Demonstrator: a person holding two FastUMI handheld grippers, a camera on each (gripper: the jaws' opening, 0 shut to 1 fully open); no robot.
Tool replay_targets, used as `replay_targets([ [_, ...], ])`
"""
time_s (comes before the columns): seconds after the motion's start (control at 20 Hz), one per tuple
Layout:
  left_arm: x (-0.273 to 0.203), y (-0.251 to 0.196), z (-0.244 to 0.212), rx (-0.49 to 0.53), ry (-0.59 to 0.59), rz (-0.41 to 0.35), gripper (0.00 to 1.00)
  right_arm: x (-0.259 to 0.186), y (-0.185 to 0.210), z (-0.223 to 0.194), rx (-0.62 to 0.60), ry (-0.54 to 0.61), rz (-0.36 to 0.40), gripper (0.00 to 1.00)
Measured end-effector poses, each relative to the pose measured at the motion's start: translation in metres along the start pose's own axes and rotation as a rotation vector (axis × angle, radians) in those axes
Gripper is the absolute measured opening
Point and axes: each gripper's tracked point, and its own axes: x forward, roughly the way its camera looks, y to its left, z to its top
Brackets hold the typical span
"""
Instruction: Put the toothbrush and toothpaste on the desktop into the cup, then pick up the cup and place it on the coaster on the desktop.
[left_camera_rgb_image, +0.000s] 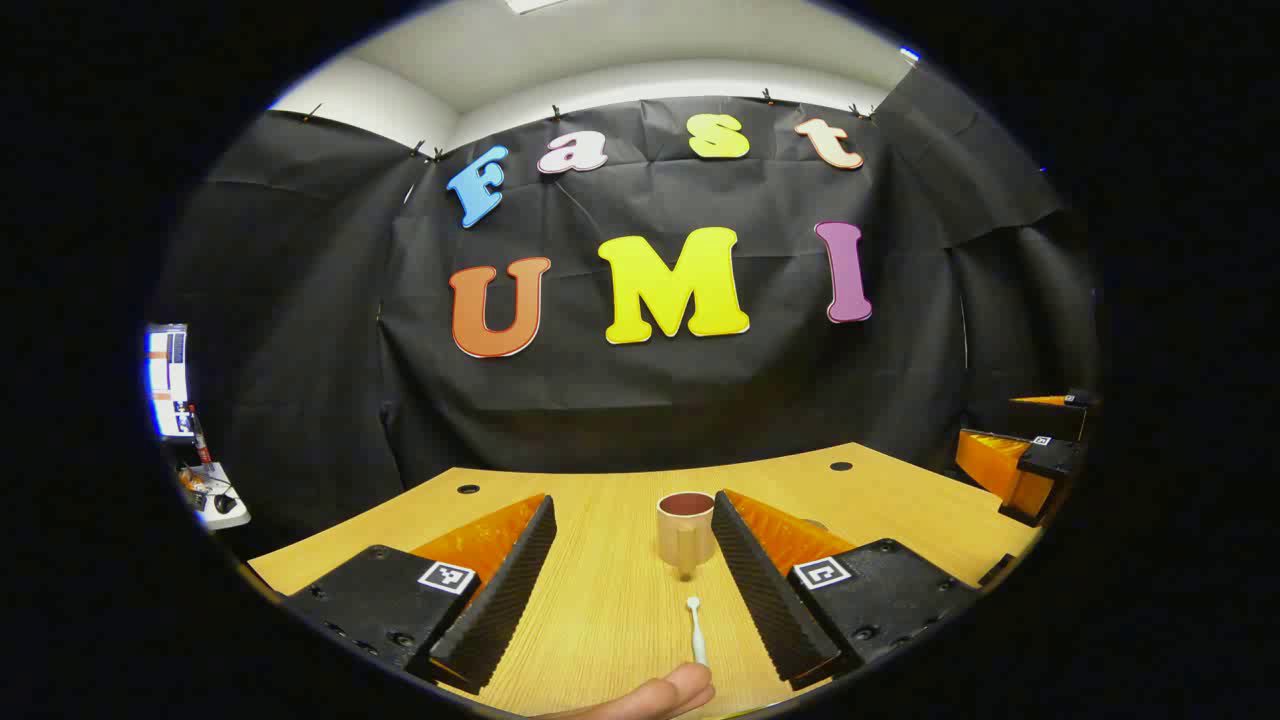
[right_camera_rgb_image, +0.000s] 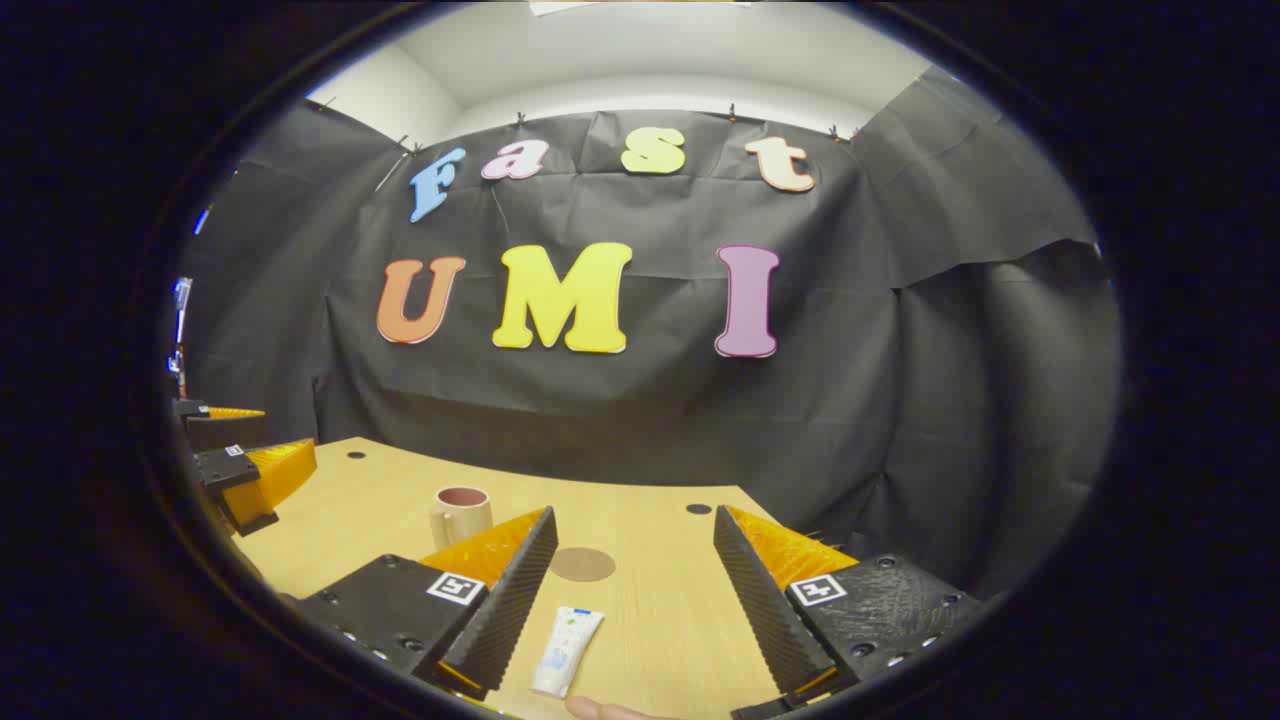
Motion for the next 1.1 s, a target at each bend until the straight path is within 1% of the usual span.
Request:
replay_targets([
  [0.05,0.001,-0.003,-0.002,-0.013,-0.004,-0.007,0.99,-0.001,-0.006,-0.002,0.009,-0.002,0.001,0.97],
  [0.1,0.002,-0.003,-0.005,-0.023,0.0,-0.004,0.99,-0.001,-0.008,0.001,0.022,-0.007,0.006,0.95],
  [0.2,0.003,-0.003,-0.015,-0.025,0.025,0.001,0.99,-0.001,-0.013,0.004,0.011,-0.021,0.004,0.95],
  [0.25,0.002,-0.004,-0.015,-0.02,0.027,0.004,0.99,-0.001,-0.016,0.004,0.013,-0.024,-0.001,0.97],
  [0.3,0.002,-0.004,-0.015,-0.013,0.026,0.003,0.99,-0.001,-0.014,0.002,0.018,-0.017,0.006,0.95],
  [0.45,0.001,-0.012,-0.012,0.013,0.0,-0.025,0.99,-0.002,-0.008,-0.001,0.011,-0.01,0.022,0.94],
  [0.65,0.002,-0.008,-0.016,0.002,0.018,-0.013,0.99,-0.006,0.003,-0.001,0.012,-0.008,0.065,0.94],
  [0.7,0.002,-0.008,-0.017,-0.001,0.022,-0.012,0.99,-0.007,0.005,-0.001,0.017,-0.006,0.078,0.92],
  [0.75,0.002,-0.007,-0.018,-0.004,0.026,-0.01,0.99,-0.006,0.005,-0.001,0.014,-0.005,0.076,0.94],
  [0.95,0.004,-0.008,-0.022,-0.011,0.038,-0.02,0.99,-0.007,0.007,-0.004,0.006,0.003,0.082,0.95],
  [1.0,0.005,-0.009,-0.024,-0.013,0.041,-0.023,0.99,-0.006,0.008,-0.005,0.004,0.007,0.086,0.97],
  [1.05,0.006,-0.009,-0.026,-0.021,0.046,-0.025,0.99,-0.006,0.007,-0.007,0.0,0.012,0.083,0.92],
  [1.1,0.007,-0.01,-0.029,-0.032,0.056,-0.032,0.99,-0.006,0.006,-0.008,-0.004,0.015,0.08,0.94],
])
